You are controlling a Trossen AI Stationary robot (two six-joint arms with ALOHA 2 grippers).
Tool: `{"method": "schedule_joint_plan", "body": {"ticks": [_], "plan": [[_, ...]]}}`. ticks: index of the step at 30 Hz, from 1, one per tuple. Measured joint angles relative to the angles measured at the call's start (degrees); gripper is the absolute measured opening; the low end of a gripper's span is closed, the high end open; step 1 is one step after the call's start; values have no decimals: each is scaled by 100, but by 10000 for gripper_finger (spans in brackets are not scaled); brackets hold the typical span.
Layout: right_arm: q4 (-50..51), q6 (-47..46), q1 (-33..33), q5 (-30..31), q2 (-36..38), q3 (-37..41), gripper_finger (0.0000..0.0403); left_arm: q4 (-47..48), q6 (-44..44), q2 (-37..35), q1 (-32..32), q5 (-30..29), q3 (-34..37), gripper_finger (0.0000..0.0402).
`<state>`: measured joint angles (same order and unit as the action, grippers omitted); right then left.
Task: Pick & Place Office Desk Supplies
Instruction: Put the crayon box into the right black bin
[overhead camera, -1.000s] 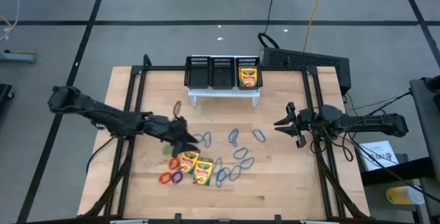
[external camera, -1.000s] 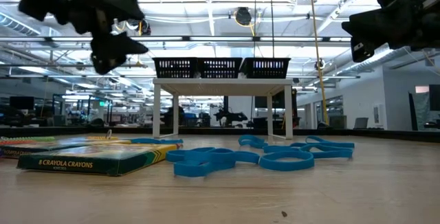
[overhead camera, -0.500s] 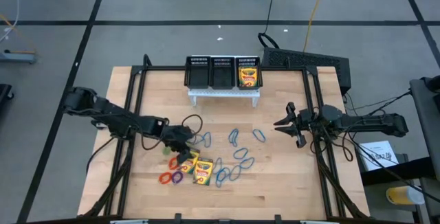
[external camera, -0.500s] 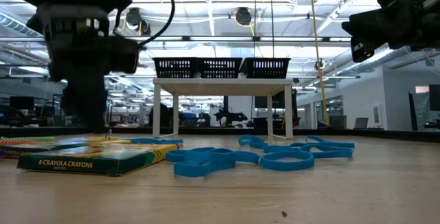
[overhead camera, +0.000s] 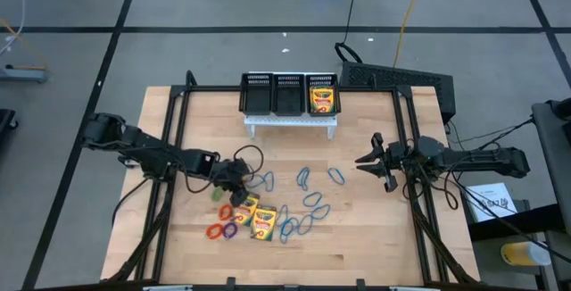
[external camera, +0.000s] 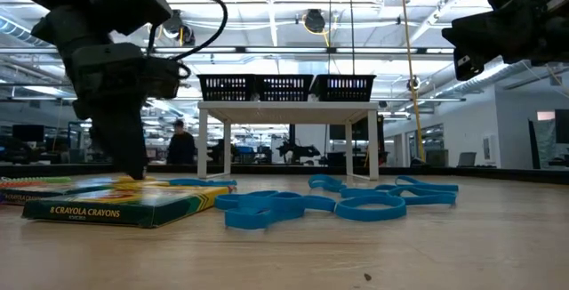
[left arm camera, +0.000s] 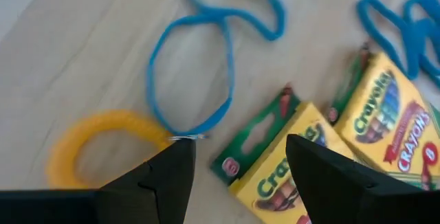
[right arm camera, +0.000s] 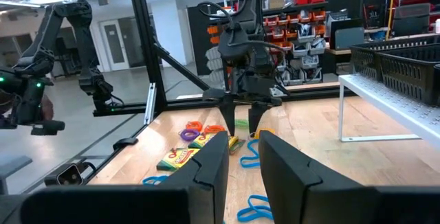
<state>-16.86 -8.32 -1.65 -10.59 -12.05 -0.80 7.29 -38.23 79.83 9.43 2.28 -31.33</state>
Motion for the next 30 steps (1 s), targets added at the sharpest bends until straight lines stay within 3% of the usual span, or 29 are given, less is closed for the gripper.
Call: {"method": "schedule_joint_plan", "body": {"ticks": [4, 8, 16, 23, 30], "plan": [[0, 0, 0, 0, 0, 0, 71, -516, 983, 0, -4, 101, 0, 237], [0, 2, -2, 0, 0, 0, 71, -948, 1483, 0, -56, 736, 0, 237], [2, 1, -2, 0, -1, 0, 71, -1046, 1696, 236, -177, 701, 0, 236], [4, 1, -2, 0, -2, 0, 71, -1613, 1887, 984, -175, 1211, 0, 236], [3, 2, -2, 0, -2, 0, 71, -1732, 1909, 1220, -261, 1545, -17, 236]]}}
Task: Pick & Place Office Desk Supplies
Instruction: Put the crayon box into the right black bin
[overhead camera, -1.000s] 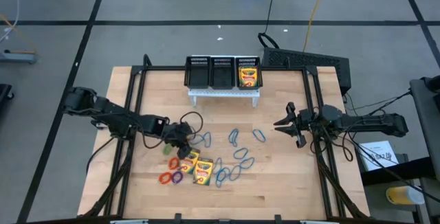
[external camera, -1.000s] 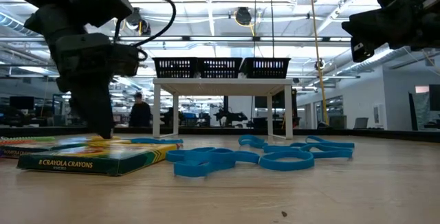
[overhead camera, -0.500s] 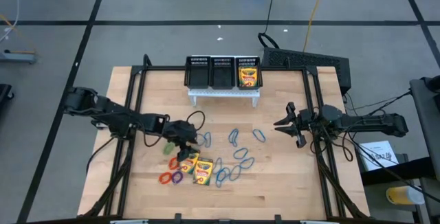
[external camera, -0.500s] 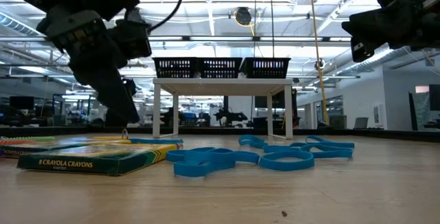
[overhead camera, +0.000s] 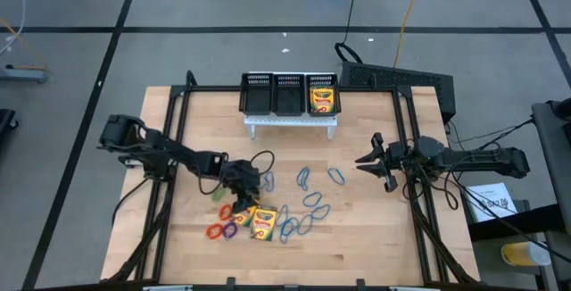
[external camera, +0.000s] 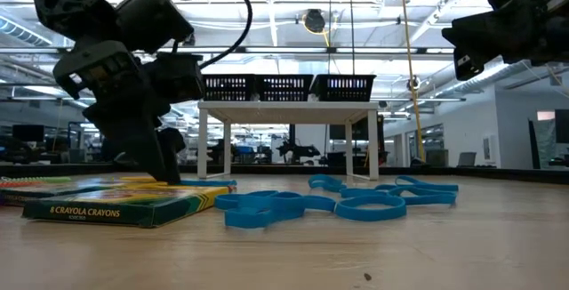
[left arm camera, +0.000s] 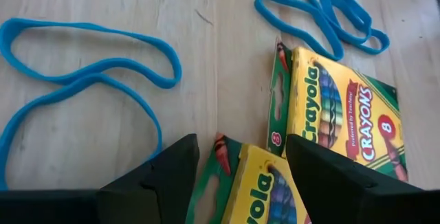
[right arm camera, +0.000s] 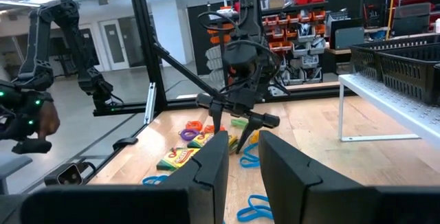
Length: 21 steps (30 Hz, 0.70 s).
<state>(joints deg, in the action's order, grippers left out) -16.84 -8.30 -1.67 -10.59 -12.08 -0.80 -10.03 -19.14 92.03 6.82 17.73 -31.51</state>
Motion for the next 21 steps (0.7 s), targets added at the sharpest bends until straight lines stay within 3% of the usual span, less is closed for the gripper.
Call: {"method": "schedule_joint_plan", "body": {"ticks": [6, 21], "plan": [[0, -2, 0, 0, 0, 0, 71, 50, 0, 10, -97, 305, 2, 224], [-1, -1, 0, 0, 1, 0, 71, 159, 270, 26, -317, 545, 13, 93]]}}
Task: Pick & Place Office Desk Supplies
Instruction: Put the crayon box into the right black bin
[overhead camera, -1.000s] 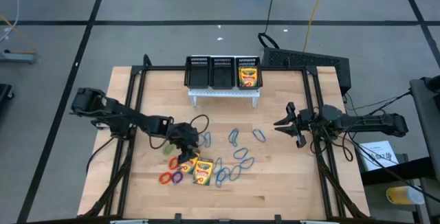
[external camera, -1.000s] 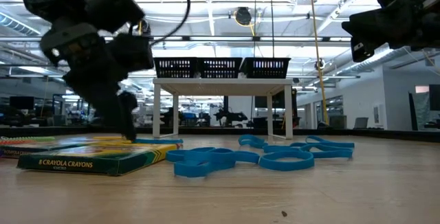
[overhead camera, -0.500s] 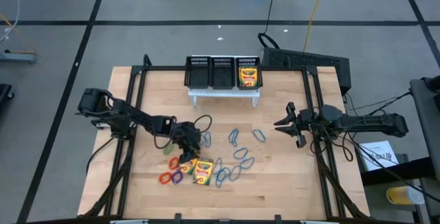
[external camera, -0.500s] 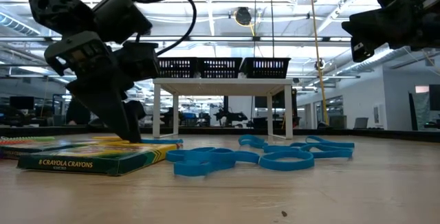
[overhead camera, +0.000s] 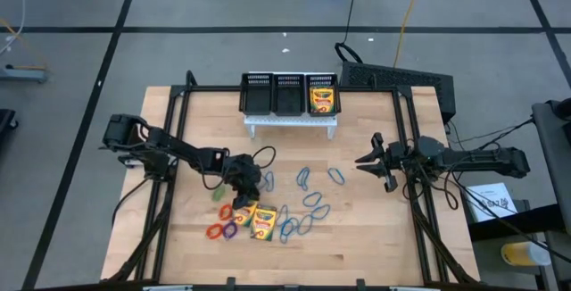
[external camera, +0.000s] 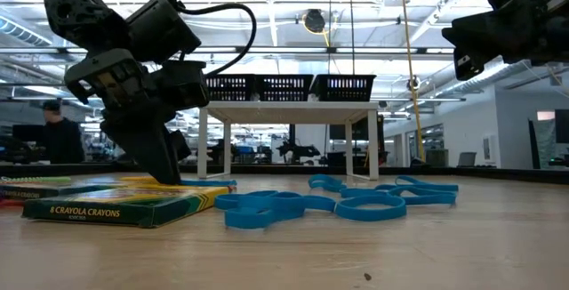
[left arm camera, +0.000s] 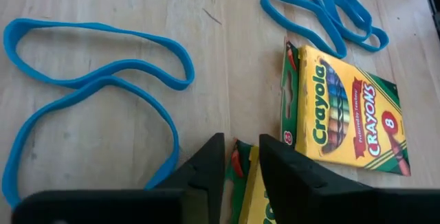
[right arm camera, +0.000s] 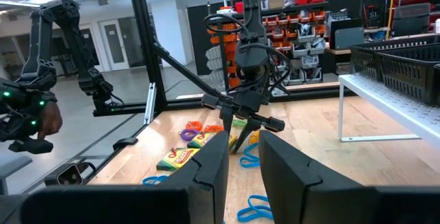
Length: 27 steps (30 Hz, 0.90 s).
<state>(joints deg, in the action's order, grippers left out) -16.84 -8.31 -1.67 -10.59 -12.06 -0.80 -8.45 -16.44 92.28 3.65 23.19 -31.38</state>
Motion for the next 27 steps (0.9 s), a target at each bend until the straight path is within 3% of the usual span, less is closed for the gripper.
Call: {"method": "schedule_joint_plan", "body": {"ticks": [12, 20, 27], "plan": [[0, 0, 1, 0, 0, 0, 71, 2, 174, -2, 10, -28, 4, 61], [-1, -1, 2, 0, 0, -1, 71, 28, 254, 1, 6, -162, 7, 8], [0, -1, 0, 0, -1, 0, 71, 14, 130, -3, 12, -358, 4, 5]]}}
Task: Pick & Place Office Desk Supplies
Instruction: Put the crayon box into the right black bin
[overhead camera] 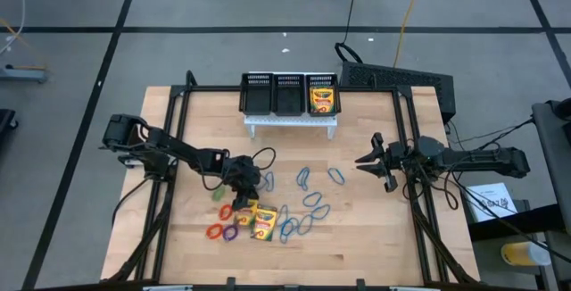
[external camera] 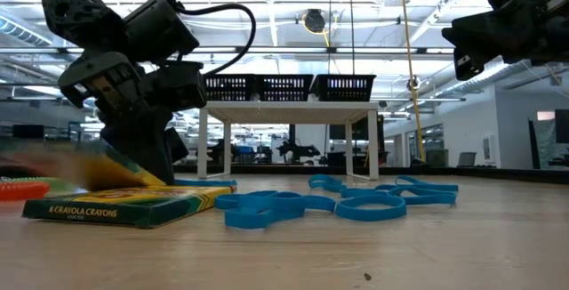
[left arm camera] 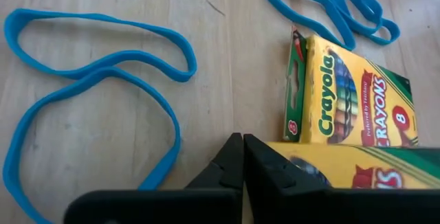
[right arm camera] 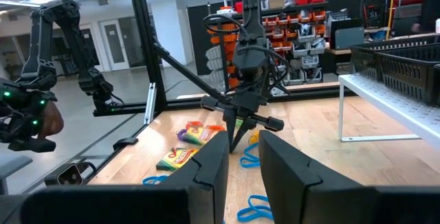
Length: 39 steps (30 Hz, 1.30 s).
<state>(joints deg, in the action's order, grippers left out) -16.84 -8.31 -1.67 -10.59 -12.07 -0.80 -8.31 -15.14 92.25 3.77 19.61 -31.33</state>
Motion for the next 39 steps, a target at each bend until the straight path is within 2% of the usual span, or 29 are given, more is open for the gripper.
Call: {"method": "schedule_joint_plan", "body": {"ticks": [7, 12, 29, 33, 39], "plan": [[-2, 0, 0, 0, 2, 0, 71, -178, -167, -26, -7, -144, 1, 4], [-2, 1, 0, 0, 2, 0, 71, -157, -186, -249, -23, -589, -15, 3], [-2, 0, 0, 0, 2, -1, 71, -119, -97, -2089, 85, -1696, -39, 1], [-1, 1, 2, -1, 1, 0, 71, 337, 82, -2257, 85, -1875, -225, 1], [-4, 0, 1, 0, 2, -2, 71, 1534, 633, -2148, 87, -2105, -1088, 1]]}}
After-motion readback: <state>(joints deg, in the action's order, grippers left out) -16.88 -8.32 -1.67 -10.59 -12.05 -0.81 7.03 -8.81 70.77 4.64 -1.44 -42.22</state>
